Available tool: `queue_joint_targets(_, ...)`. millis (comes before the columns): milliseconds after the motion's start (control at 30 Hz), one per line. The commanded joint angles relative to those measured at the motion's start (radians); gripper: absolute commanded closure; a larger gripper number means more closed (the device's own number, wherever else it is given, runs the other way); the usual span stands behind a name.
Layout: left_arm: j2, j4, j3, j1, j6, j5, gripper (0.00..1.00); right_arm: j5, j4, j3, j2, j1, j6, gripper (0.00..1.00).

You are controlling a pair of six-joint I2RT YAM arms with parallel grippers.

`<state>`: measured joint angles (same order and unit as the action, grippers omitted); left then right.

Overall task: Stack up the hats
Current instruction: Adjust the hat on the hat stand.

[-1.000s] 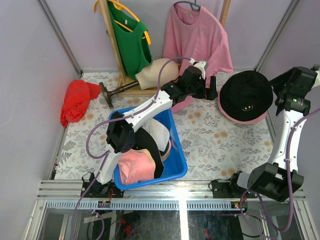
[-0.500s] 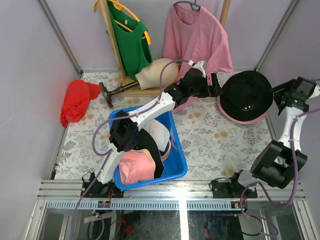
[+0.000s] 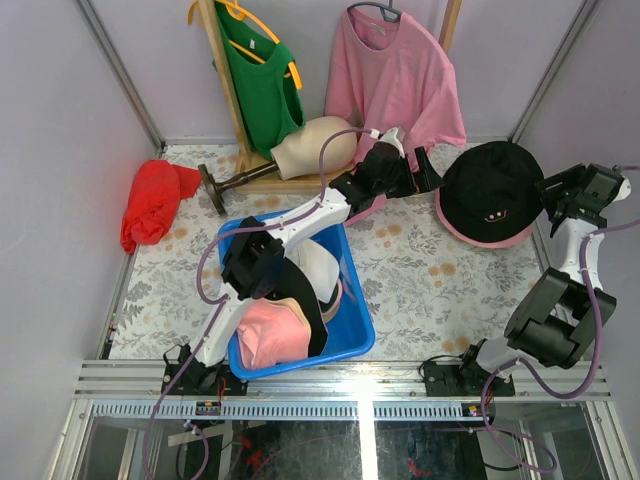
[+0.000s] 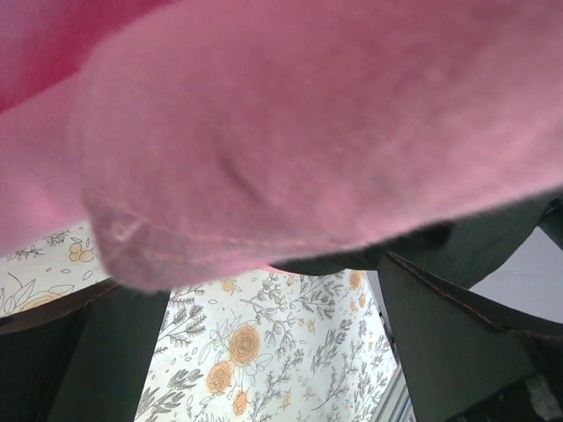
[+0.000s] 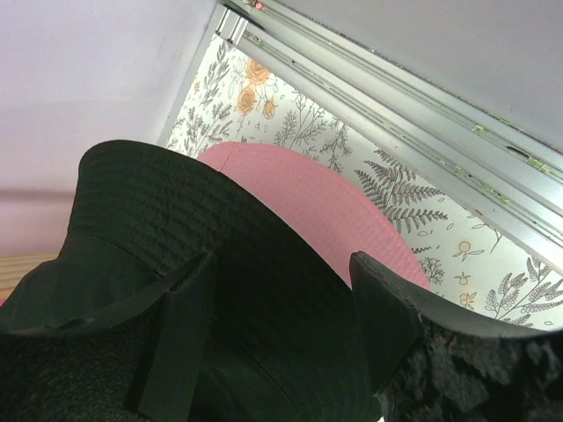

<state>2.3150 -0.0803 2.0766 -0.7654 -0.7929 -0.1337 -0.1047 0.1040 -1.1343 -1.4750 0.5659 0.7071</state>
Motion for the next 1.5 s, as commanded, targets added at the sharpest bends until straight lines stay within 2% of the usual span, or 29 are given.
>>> queue_joint_targets(0, 0.019, 0.101, -0.015, 0.010, -0.042, -0.032, 0.02, -0.042, -0.107, 0.021, -0.013, 0.006, -0.017, 0.31)
queue_joint_targets(400, 0.044, 0.122, -0.009, 0.030, -0.082, -0.035, 0.02, -0.146, -0.124, -0.026, -0.139, 0.006, 0.027, 0.31)
queue_joint_targets(1000, 0.059, 0.064, 0.012, 0.040, -0.079, 0.035, 0.03, -0.199, 0.071, -0.290, -0.372, -0.096, -0.100, 0.30)
queue_joint_targets(1367, 0.029, 0.067, -0.068, 0.062, -0.108, 0.111, 0.03, -0.228, 0.185, -0.401, -0.451, -0.141, -0.217, 0.30)
queue_joint_targets(1467, 0.018, 0.154, -0.126, 0.087, -0.145, 0.086, 0.03, -0.242, 0.198, -0.409, -0.466, -0.145, -0.228, 0.30)
